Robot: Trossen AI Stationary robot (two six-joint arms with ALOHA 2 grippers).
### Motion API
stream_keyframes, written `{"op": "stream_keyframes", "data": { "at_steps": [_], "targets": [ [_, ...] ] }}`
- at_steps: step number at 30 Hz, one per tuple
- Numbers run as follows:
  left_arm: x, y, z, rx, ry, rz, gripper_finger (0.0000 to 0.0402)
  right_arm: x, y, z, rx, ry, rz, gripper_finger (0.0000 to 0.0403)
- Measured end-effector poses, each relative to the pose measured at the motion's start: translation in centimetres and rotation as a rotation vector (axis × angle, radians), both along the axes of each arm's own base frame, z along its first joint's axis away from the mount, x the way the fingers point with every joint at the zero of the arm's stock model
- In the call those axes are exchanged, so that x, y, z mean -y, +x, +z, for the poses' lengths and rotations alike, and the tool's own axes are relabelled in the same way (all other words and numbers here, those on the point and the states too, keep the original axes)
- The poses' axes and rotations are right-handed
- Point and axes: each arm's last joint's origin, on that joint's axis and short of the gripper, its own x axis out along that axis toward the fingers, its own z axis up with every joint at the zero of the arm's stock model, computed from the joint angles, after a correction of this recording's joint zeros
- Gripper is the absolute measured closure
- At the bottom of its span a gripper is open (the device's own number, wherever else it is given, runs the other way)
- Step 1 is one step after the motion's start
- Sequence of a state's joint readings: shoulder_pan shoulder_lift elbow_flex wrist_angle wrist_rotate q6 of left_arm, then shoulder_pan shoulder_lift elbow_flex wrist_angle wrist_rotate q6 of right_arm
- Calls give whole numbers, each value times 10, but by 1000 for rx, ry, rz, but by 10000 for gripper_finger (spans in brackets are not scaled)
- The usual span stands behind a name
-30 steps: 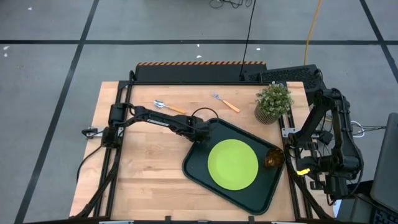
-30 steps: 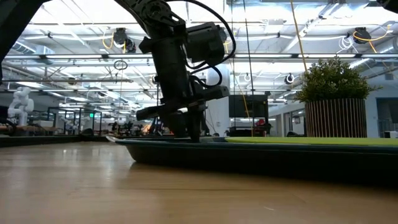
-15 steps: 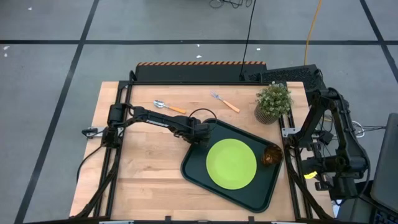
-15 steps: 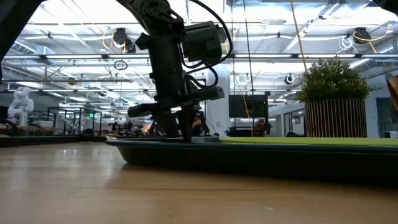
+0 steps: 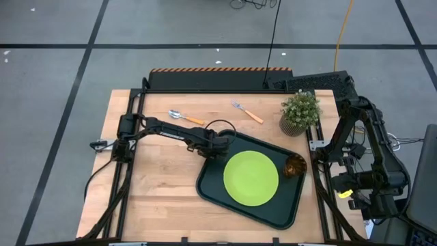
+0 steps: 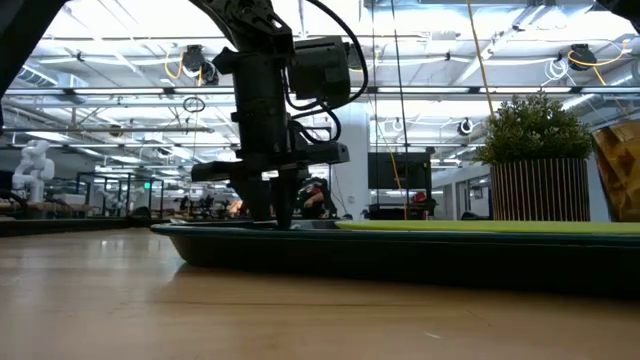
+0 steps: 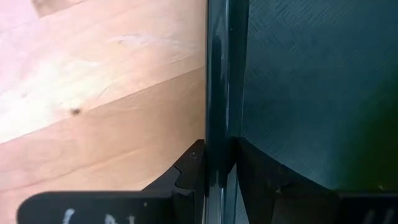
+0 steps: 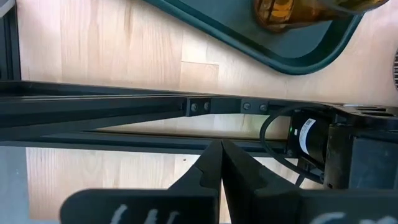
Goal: Pick and place plate/cup/fork/spoon on tray
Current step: Adjust the black tray on the table
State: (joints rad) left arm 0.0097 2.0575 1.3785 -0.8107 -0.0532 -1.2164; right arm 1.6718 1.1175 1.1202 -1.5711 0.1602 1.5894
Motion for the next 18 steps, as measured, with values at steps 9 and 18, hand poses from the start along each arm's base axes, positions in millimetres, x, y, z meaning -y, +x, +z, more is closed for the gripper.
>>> {"op": "stream_keyframes", "data": {
  "at_steps": [9, 18],
  "targets": [
    [7, -11, 0, -111, 25, 50, 325, 0, -1, 0, 1, 0, 8, 403],
    [7, -18, 12, -124, 26, 55, 325, 2, -1, -7, 0, -35, 40, 403]
  ]
}}
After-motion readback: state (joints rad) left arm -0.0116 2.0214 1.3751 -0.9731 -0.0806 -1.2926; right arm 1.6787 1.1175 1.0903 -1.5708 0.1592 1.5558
